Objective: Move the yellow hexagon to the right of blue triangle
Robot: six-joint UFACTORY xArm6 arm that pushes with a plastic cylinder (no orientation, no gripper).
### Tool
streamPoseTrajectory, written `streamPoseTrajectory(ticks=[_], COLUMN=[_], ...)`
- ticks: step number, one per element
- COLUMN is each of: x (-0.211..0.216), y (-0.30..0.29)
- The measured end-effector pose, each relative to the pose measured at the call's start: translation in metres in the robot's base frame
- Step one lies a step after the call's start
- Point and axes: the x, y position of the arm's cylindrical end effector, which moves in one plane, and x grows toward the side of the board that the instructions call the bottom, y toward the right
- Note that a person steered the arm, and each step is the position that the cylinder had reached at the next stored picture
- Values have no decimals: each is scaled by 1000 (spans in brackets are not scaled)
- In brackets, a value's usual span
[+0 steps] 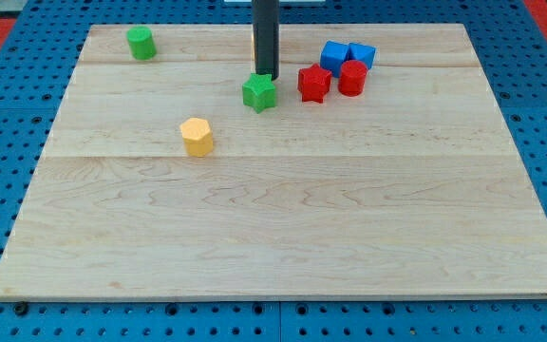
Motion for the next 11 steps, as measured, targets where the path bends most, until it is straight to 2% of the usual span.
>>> streamPoseTrajectory(ticks=[2,3,4,5,6,7,8,9,10,11], x=[-6,1,6,76,103,115,153,154,120,105], y=[45,-20,-125,-153,-87,-98,-132,-44,26,60])
